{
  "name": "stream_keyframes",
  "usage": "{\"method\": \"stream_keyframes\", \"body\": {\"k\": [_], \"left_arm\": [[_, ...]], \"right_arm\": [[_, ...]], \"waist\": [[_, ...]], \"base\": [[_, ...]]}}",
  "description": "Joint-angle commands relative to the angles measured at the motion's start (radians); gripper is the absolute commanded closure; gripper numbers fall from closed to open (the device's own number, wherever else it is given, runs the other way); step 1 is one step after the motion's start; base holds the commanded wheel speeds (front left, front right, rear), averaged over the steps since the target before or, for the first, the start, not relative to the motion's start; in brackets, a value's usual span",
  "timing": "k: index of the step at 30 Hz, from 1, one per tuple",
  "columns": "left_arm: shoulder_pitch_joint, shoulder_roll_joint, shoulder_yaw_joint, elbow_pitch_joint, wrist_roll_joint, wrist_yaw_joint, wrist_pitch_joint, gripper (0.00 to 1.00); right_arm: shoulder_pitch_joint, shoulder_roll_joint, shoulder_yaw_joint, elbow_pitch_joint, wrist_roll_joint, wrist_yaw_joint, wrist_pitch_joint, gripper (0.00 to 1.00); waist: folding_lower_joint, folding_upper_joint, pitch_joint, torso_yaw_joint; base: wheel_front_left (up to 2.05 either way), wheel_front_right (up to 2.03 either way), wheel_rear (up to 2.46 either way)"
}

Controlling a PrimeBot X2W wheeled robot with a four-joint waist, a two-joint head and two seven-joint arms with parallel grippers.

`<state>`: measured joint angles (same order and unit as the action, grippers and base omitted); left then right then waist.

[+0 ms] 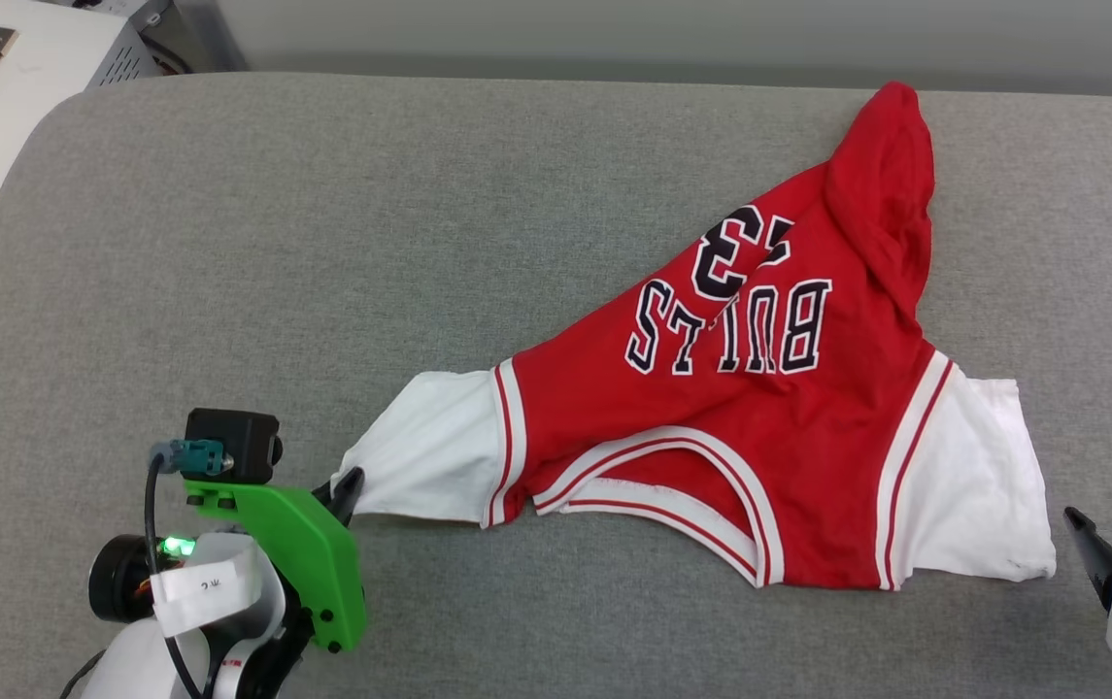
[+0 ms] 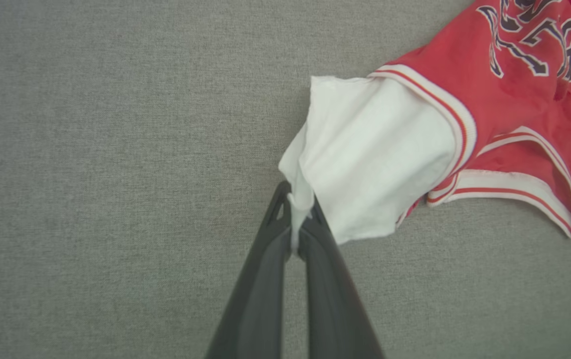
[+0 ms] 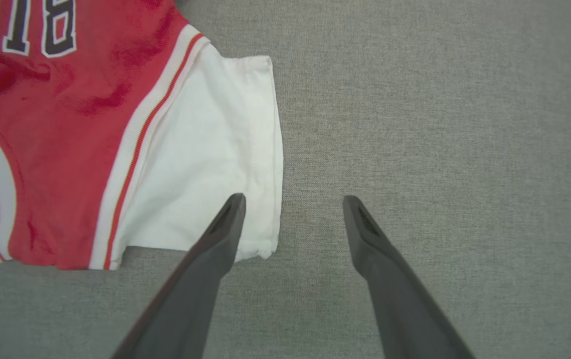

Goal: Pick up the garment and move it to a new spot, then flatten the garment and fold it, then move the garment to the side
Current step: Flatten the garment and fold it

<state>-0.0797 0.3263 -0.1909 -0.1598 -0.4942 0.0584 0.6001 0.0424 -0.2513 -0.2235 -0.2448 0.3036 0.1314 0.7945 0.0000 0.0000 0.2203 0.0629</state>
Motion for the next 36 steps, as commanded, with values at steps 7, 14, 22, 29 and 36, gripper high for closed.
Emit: {"method": "stream_keyframes", "body": {"k": [7,14,22,29,36], "left_arm": [[0.022,-0.005,-0.029,-0.095,0.001,0.019,0.03,1.0],[0.013,-0.009,-0.04,-0.112,0.004,0.024,0.033,1.0],[0.008,-0.006,-0.037,-0.106,-0.002,0.021,0.023,1.0],[0.011,-0.003,-0.036,-0.087,-0.01,0.02,0.018,1.0],[0.01,0.007,-0.015,-0.089,-0.008,0.021,-0.017,1.0]], "right_arm": [[-0.027,0.051,-0.025,0.02,-0.023,-0.001,0.132,0.0],[-0.031,0.076,-0.017,0.056,-0.029,-0.001,0.154,0.0],[-0.031,0.079,0.021,0.125,-0.019,-0.001,0.153,0.26],[-0.04,0.068,0.016,0.141,-0.01,-0.001,0.098,1.0],[-0.078,0.005,-0.008,0.076,0.017,-0.001,0.045,1.0]], "waist": [[0.0,0.0,0.05,0.037],[0.0,0.0,0.075,0.054],[0.0,0.0,0.088,0.056],[0.0,0.0,0.057,0.05],[0.0,0.0,-0.02,0.031]], "base": [[0.0,0.0,0.0],[0.0,0.0,0.0],[0.0,0.0,0.0],[0.0,0.0,0.0],[0.0,0.0,0.0]]}}
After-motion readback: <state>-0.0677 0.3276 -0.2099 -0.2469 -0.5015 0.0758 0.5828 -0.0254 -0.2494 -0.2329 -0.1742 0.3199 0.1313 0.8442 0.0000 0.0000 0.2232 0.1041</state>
